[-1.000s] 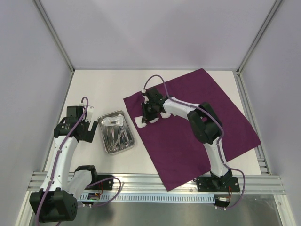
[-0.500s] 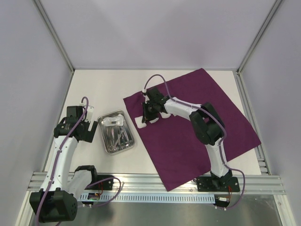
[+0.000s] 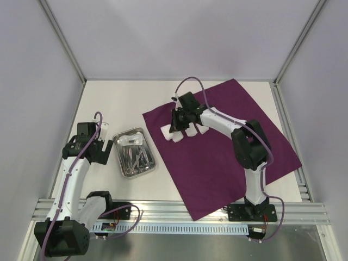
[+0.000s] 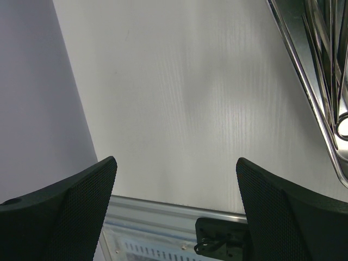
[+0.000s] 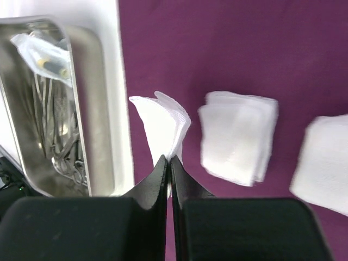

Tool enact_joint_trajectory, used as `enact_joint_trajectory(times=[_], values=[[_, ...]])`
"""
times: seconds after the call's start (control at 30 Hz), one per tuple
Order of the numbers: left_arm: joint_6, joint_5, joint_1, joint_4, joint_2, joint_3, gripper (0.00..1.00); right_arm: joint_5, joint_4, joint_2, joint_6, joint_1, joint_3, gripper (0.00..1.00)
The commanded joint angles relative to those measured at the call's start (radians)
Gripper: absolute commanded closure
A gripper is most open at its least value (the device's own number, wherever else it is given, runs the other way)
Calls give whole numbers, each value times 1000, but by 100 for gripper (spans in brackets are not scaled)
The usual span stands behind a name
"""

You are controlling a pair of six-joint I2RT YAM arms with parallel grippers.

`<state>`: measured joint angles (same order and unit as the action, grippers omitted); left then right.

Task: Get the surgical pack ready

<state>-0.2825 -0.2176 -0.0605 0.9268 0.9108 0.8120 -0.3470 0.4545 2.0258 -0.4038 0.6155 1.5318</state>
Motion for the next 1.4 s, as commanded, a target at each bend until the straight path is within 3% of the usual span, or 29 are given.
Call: enact_joint_trajectory(times=[0.0, 0.53, 0.6, 0.73, 0.83, 1.03, 1.37], values=[[-18, 12, 4, 0, -7, 7, 0, -33, 10, -32, 33, -45, -24, 100], [-18, 12, 2, -3, -6, 6, 0, -67, 73, 109, 69, -100, 57, 100], [-18, 12, 4, -2, -7, 7, 0, -37, 79, 113, 69, -100, 60, 97], [-20, 15, 2, 0, -7, 9, 0, 16, 107, 93, 85, -102, 67, 79], [-20, 20, 4, -2, -4, 9, 0, 48, 119, 57, 102, -102, 64, 72], [-20, 20, 4, -5, 3, 10, 0, 91, 121, 24, 122, -102, 36, 67], [-20, 17, 2, -3, 0, 9, 0, 14, 102, 151, 92, -100, 77, 66]])
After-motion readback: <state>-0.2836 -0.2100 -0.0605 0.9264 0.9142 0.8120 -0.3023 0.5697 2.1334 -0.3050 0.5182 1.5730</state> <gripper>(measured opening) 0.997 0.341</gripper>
